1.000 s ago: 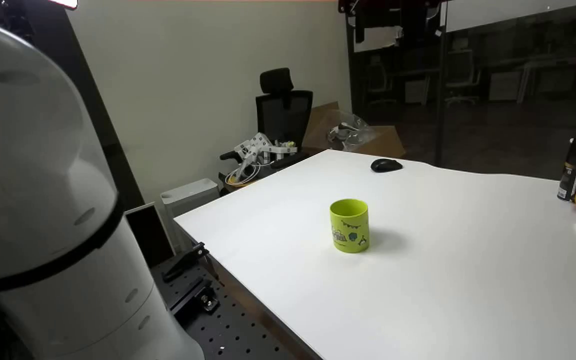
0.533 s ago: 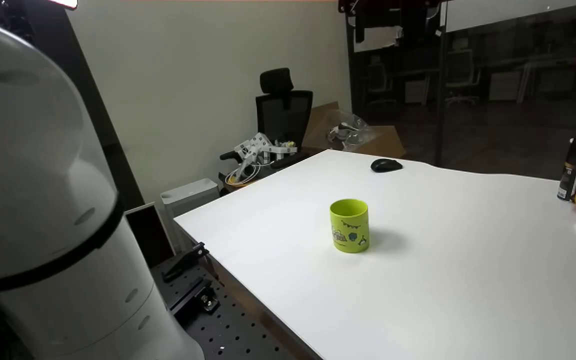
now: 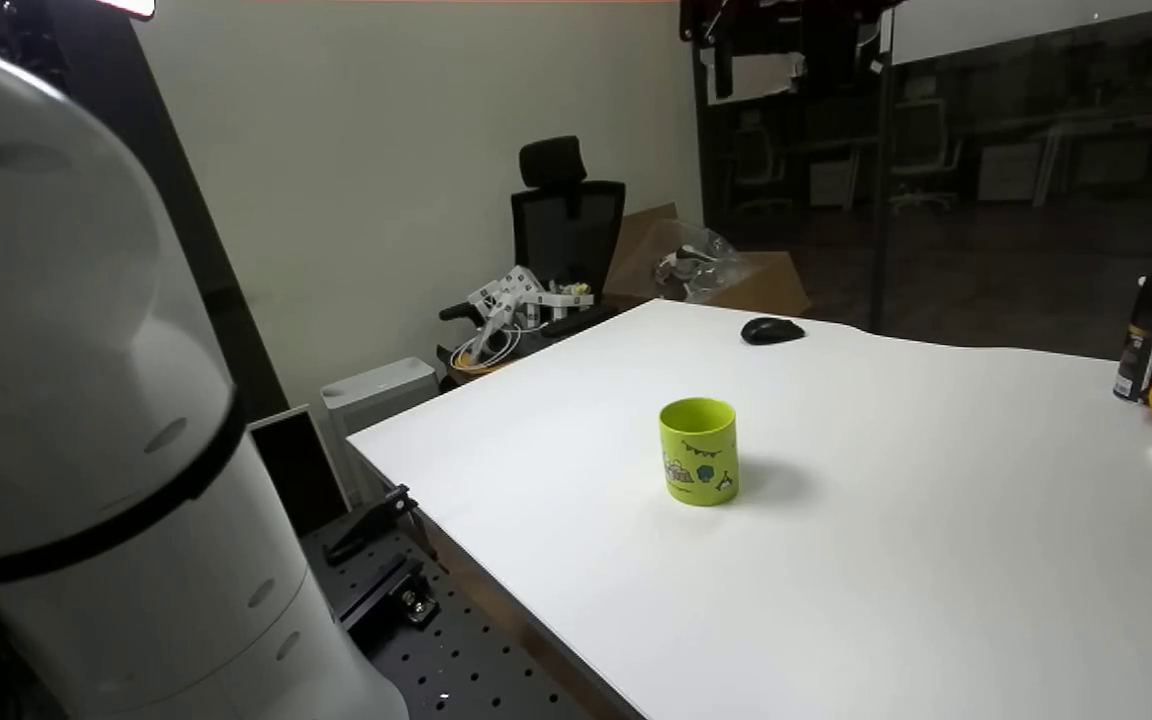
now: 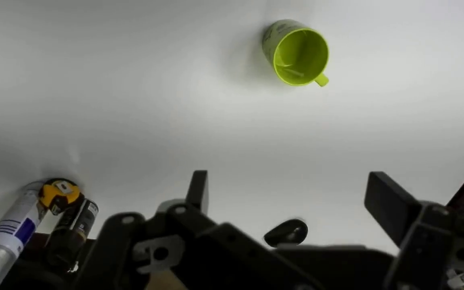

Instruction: Move the mug cup to the right

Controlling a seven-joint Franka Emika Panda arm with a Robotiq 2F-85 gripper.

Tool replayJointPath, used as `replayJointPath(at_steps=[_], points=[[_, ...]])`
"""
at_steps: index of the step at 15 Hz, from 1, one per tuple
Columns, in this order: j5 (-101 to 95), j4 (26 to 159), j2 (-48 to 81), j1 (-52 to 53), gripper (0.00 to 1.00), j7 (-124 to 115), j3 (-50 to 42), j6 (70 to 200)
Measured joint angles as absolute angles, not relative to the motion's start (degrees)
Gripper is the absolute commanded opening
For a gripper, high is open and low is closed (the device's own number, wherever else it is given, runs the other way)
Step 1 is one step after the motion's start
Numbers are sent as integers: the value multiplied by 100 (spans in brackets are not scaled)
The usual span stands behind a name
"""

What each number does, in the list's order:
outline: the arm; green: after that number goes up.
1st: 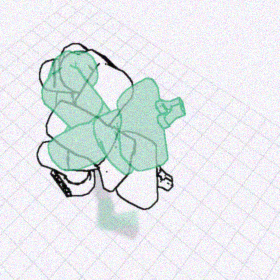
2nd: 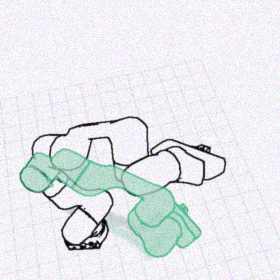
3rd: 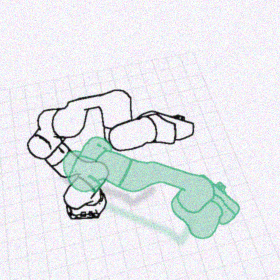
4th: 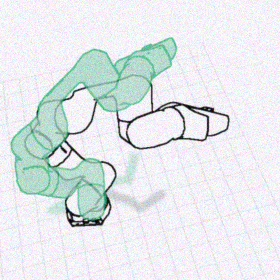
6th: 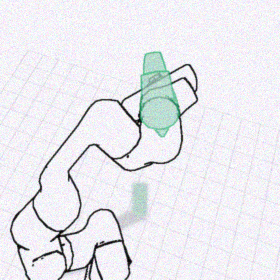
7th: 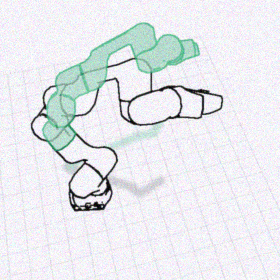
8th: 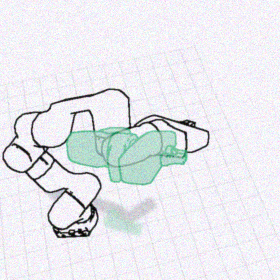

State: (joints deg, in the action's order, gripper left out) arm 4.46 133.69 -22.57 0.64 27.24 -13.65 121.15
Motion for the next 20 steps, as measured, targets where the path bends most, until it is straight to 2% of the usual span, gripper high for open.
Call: replayJointPath(at_steps=[7, 14, 20], points=[[-809, 13506, -1226, -198, 100, 1613, -659, 12790], [-217, 13513, -111, 57, 100, 1758, -193, 13486], [-55, 13759, 296, 115, 100, 1852, 21, 13847]])
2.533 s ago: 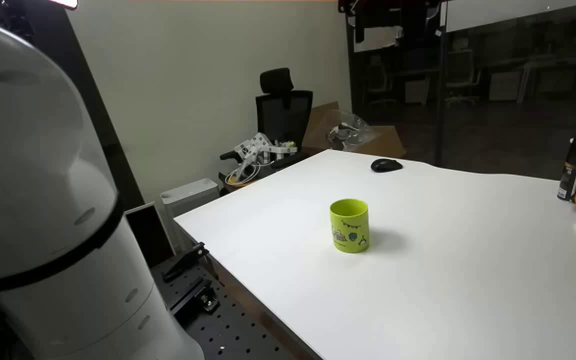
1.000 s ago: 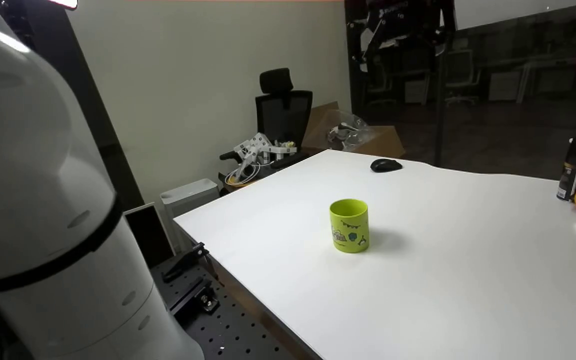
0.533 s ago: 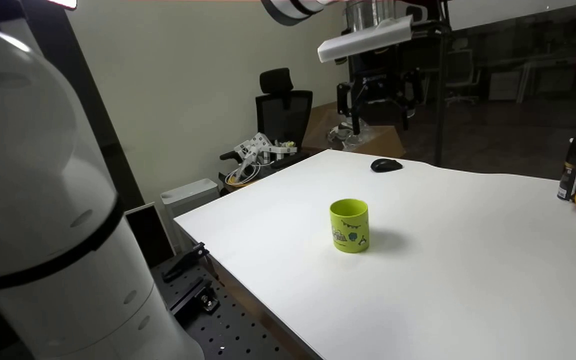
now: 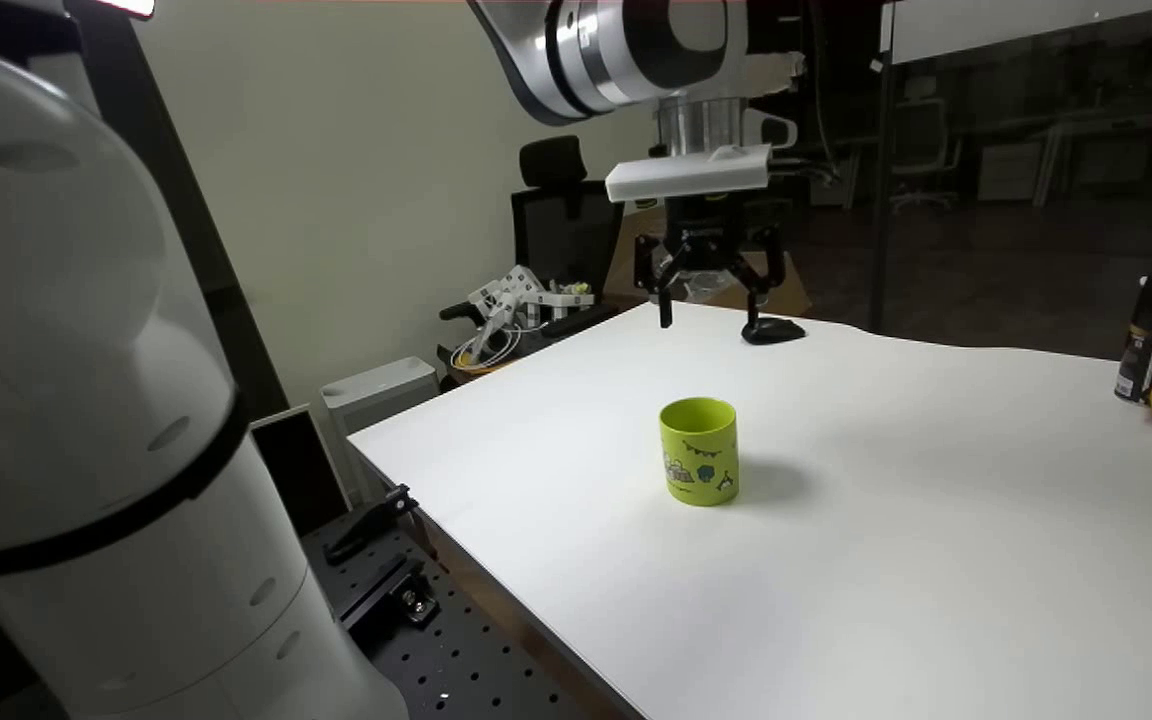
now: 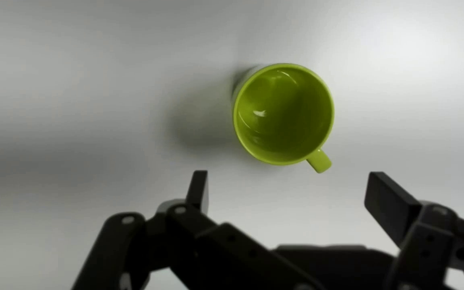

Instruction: Move the mug cup to the right

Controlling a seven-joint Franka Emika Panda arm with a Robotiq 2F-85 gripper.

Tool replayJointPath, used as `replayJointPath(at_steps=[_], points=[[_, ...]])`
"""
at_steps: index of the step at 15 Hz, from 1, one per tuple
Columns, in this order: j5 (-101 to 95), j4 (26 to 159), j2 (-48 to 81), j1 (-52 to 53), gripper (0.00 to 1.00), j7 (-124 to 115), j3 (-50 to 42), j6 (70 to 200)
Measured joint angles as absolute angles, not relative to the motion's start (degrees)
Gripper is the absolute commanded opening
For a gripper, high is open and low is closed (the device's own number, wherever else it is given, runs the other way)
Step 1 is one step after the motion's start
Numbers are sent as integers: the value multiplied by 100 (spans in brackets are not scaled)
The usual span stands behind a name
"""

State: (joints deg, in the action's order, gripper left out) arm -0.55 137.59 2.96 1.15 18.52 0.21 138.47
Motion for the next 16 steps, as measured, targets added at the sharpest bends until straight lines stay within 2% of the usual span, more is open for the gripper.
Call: replayJointPath(at_steps=[6, 16], points=[[-199, 14248, 301, -66, 100, 1847, -75, 14255], [-436, 14268, 340, -124, 100, 1755, -149, 14346]])
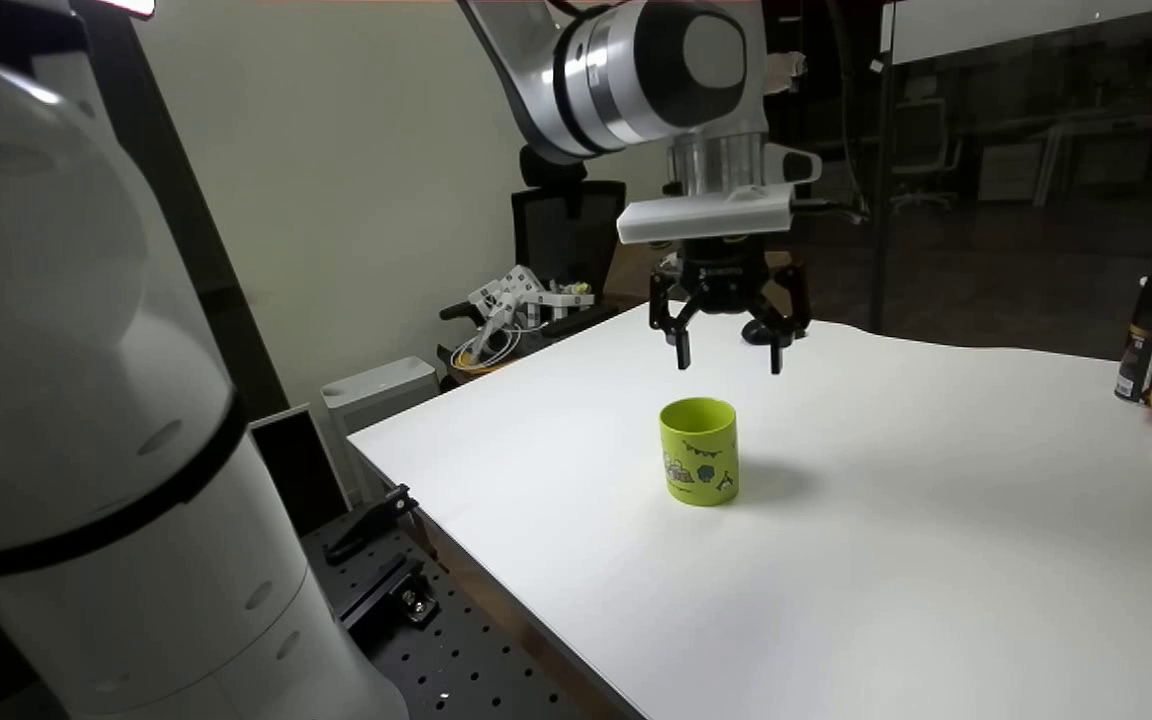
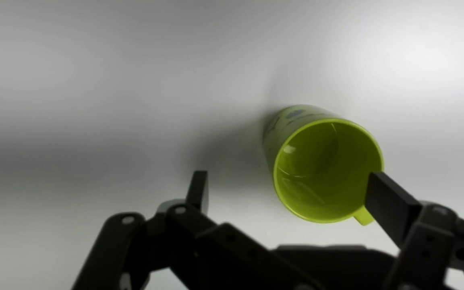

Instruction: Move the mug cup to the right

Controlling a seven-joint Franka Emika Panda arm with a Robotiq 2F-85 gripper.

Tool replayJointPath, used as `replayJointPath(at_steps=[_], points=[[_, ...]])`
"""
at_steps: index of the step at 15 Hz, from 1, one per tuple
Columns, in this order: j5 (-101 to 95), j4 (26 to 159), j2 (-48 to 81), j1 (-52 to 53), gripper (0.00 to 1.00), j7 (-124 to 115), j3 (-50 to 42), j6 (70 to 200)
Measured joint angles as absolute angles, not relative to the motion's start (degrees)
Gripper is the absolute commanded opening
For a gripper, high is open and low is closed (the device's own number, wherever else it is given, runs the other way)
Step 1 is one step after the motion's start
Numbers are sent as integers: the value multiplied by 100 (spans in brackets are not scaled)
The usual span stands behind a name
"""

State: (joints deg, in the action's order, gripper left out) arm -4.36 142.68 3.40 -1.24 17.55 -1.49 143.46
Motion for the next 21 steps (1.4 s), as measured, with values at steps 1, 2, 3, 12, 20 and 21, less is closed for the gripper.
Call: replayJointPath(at_steps=[1, 2, 3, 12, 20, 21], points=[[-469, 14274, 369, -145, 100, 1725, -170, 14377], [-474, 14278, 411, -164, 100, 1716, -194, 14414], [-473, 14278, 463, -187, 100, 1716, -210, 14441], [-330, 14189, 1139, -225, 100, 1716, -114, 14700], [-341, 13996, 1645, -225, 100, 1716, -63, 14974], [-347, 13938, 1707, -226, 75, 1716, -64, 14994]])
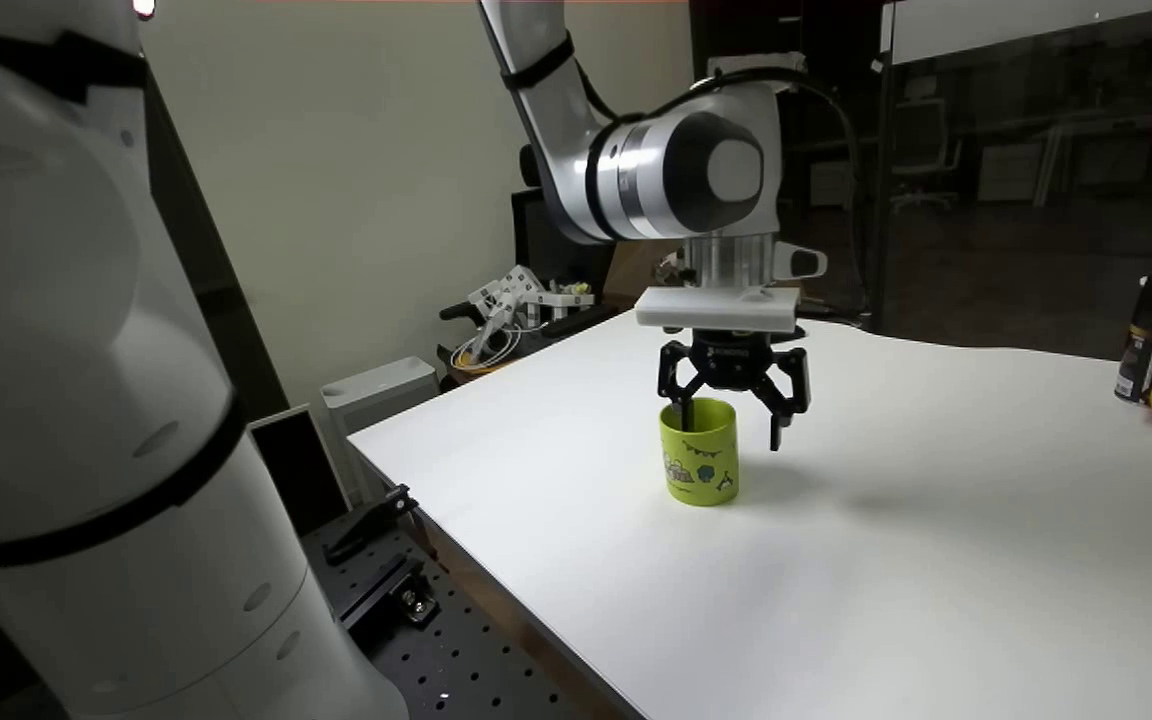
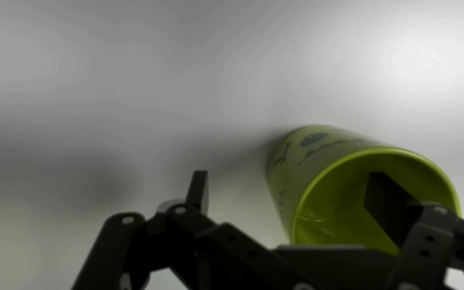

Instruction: Move the mug cup to the right

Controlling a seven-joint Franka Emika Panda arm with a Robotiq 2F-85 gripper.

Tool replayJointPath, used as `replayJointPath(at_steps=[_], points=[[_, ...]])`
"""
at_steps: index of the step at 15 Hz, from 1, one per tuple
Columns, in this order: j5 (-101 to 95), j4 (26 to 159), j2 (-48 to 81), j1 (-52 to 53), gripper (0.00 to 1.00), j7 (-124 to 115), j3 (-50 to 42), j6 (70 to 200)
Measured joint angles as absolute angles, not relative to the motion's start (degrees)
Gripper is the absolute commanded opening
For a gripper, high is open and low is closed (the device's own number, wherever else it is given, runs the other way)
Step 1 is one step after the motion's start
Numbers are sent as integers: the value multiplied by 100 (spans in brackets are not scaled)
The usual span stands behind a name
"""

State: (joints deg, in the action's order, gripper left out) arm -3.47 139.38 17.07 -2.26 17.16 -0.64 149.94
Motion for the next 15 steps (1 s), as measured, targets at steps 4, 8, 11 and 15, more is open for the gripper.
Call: replayJointPath(at_steps=[4, 8, 11, 15], points=[[-352, 13717, 1900, -228, 53, 1715, -65, 15019], [-352, 13610, 1975, -228, 25, 1714, -65, 15036], [-351, 13593, 1989, -227, 5, 1714, -57, 15076], [-343, 13590, 1991, -228, 10, 1721, 0, 15096]])
